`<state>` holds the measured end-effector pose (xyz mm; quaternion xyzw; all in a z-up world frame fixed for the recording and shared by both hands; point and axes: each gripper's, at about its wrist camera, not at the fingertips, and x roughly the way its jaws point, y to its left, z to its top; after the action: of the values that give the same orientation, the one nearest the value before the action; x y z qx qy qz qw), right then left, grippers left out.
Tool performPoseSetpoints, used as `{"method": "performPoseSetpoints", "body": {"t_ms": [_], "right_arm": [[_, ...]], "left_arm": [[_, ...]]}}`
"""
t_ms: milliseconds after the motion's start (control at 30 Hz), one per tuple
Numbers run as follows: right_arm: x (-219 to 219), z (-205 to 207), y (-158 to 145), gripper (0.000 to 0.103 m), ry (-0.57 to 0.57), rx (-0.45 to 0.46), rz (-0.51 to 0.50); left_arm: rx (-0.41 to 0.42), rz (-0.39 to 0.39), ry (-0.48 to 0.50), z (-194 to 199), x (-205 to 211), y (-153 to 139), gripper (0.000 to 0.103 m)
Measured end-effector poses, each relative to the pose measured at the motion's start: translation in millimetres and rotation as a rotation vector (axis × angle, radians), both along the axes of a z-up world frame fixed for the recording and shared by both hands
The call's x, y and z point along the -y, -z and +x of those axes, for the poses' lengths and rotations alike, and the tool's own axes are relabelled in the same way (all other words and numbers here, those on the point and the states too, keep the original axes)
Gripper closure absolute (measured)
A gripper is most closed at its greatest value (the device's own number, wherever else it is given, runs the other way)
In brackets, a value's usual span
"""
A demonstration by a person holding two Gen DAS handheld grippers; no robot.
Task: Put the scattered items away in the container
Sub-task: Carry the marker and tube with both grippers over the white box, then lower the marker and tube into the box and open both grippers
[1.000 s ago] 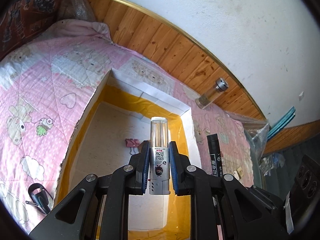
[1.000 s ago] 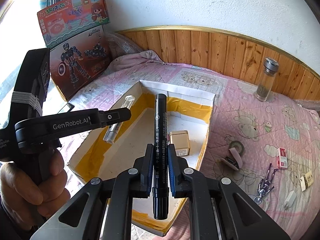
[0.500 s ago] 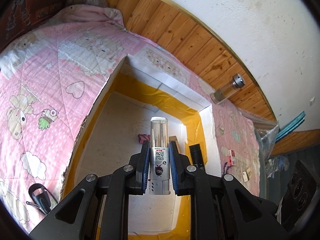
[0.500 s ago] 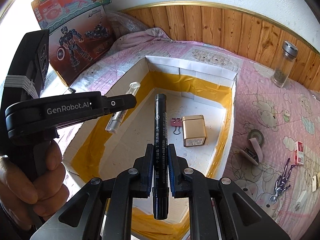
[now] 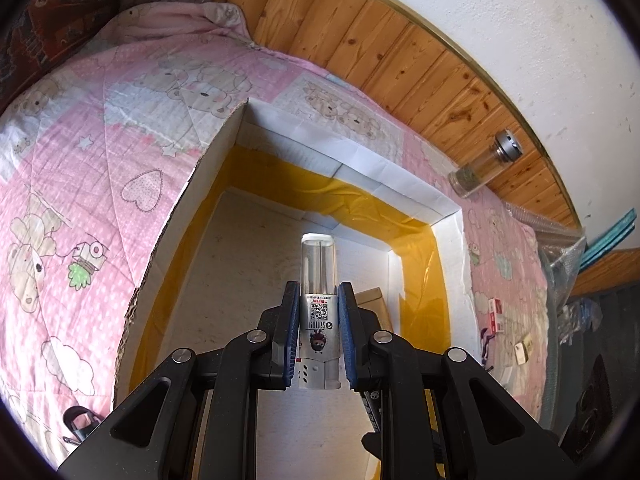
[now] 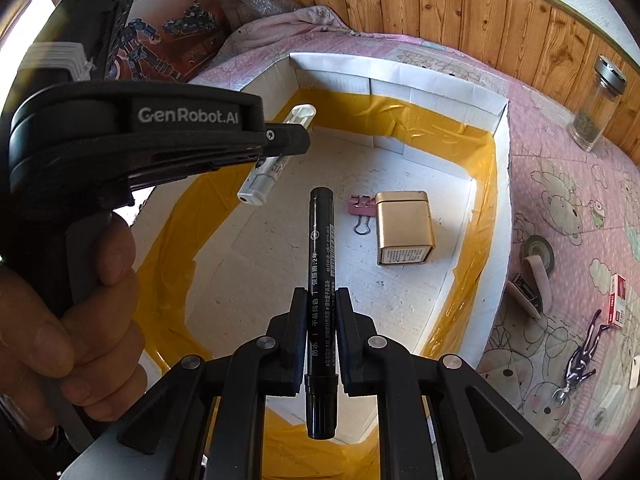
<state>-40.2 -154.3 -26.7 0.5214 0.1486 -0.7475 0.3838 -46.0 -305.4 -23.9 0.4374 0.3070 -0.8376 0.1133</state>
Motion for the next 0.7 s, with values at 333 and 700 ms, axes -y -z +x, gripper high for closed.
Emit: {"method": "performPoseSetpoints", "body": {"t_ms": [333, 700], "right_arm": [[10, -11, 20, 0.089, -0.013, 0.126, 0.047], [20, -19, 32, 0.089, -0.020, 0.189, 0.101]], "left_arm": [[0.083, -0.007, 0.000, -30, 4, 25, 0.084], [0.161, -0.038, -0.018, -56, 9, 50, 0.084]]}}
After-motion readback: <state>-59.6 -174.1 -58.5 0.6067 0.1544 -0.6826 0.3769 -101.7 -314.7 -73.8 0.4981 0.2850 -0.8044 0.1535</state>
